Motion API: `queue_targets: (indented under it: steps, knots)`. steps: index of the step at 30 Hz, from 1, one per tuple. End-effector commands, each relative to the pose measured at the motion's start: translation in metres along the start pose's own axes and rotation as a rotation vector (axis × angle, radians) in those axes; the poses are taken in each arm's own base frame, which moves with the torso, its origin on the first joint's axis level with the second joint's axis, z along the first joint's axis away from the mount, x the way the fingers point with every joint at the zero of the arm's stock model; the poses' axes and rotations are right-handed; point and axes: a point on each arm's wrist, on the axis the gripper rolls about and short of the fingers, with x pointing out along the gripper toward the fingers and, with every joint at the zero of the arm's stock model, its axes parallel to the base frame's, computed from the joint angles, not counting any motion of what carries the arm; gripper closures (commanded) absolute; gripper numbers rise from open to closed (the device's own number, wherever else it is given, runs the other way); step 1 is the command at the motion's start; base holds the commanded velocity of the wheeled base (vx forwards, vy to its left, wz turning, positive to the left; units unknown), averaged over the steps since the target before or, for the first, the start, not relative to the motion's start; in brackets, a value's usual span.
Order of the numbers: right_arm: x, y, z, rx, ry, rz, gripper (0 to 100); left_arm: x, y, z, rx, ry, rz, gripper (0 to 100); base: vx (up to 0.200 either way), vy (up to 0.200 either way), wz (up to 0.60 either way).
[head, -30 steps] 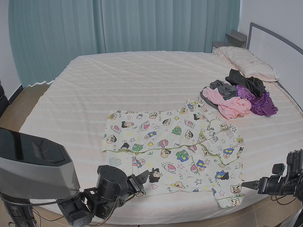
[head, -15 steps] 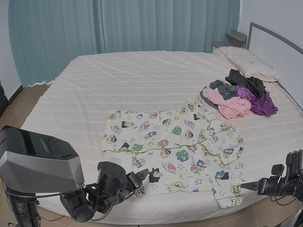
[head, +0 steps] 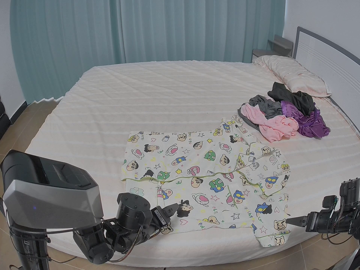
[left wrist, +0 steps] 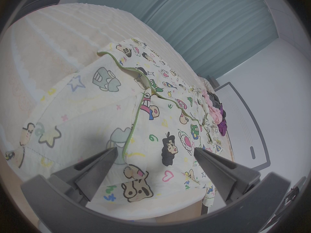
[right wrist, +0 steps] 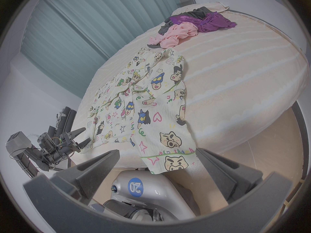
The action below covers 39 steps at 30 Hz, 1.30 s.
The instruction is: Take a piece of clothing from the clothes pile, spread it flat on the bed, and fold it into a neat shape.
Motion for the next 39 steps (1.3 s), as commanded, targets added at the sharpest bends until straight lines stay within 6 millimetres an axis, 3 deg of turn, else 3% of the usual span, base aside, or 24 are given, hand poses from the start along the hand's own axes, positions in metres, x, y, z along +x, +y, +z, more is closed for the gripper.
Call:
queue_targets:
  steps: [1, 27, 28, 39]
  knots:
    - [-0.0009, -0.0011, -0.0043, 0.004, 0.013, -0.004, 0, 0.0003, 0.0015, -0.0006, 0.000, 0.009, 0.001, 100, 0.000, 0.000, 0.00]
    - [-0.0011, -0.0010, -0.0043, 0.004, 0.012, -0.004, 0, -0.0063, 0.0079, -0.0060, 0.012, 0.025, 0.033, 100, 0.000, 0.000, 0.00]
    - [-0.0011, -0.0010, -0.0043, 0.004, 0.012, -0.004, 0, -0.0065, 0.0082, -0.0062, 0.012, 0.026, 0.035, 0, 0.000, 0.000, 0.00]
    - [-0.0011, -0.0011, -0.0044, 0.004, 0.013, -0.004, 0, -0.0046, 0.0084, -0.0041, 0.002, 0.022, 0.032, 0, 0.000, 0.000, 0.00]
